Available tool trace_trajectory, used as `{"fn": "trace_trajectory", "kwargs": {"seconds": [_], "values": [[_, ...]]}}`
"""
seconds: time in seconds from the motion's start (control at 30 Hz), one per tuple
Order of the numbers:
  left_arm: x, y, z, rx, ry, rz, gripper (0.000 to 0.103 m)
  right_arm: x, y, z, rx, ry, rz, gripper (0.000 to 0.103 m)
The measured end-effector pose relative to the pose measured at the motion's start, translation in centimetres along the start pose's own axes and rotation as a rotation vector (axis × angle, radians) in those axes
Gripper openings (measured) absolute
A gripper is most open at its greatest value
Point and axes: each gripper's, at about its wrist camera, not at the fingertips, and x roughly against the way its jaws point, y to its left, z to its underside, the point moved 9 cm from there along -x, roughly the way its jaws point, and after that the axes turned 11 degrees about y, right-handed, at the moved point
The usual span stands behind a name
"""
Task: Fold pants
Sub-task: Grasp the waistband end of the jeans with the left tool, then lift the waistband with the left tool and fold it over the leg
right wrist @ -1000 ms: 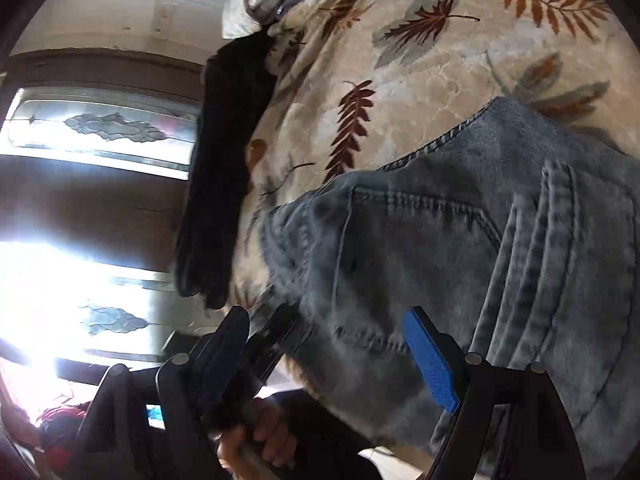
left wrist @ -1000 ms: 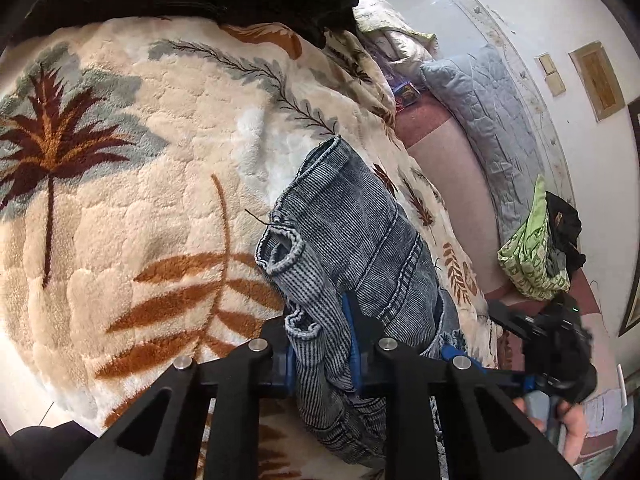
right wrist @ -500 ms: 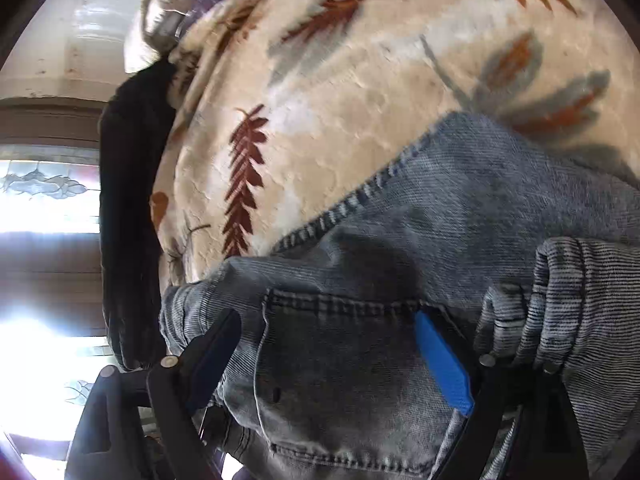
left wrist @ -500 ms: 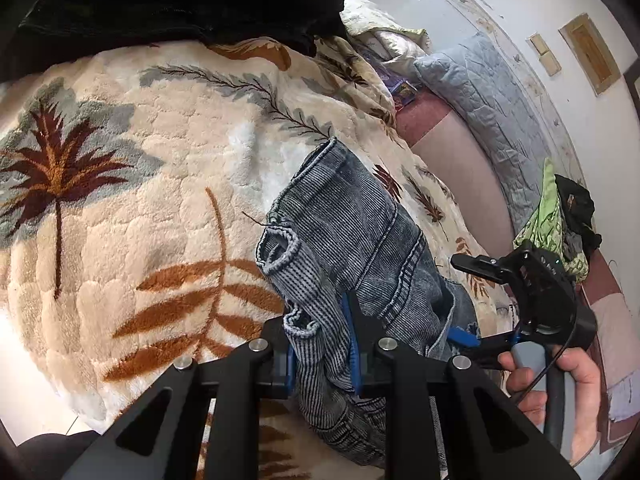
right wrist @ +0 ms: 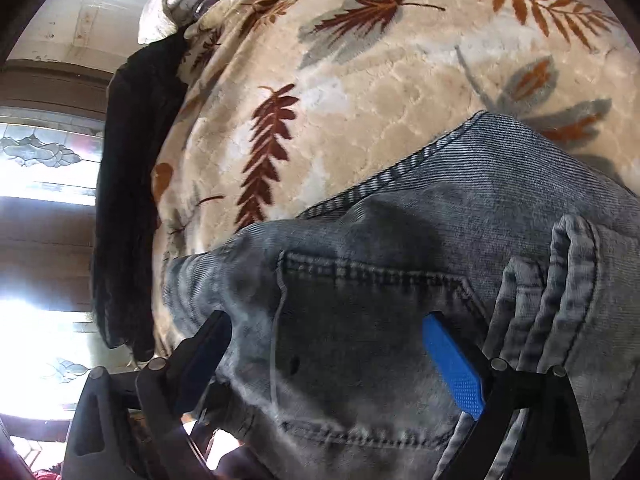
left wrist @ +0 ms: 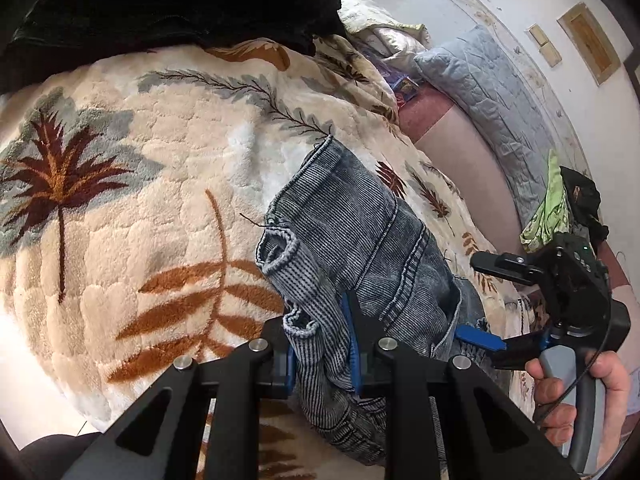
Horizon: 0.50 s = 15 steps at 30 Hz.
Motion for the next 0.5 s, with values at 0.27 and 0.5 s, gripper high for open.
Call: {"fn": "trace_trajectory", "kwargs": {"seconds": [0.27,0.5], "values": [[0.0,-0.3,0.0,-0.014,-0.009,-0.017,0.021,-2.6,-0.4,2.3,-0.019,0.078,0.053,0.103],[0.2,-0.6,0.0,-0.051,-0.019,-0.042,0.020,5.0,0.3,4.5,0.013,-0.064,-0.106,0.103]]}}
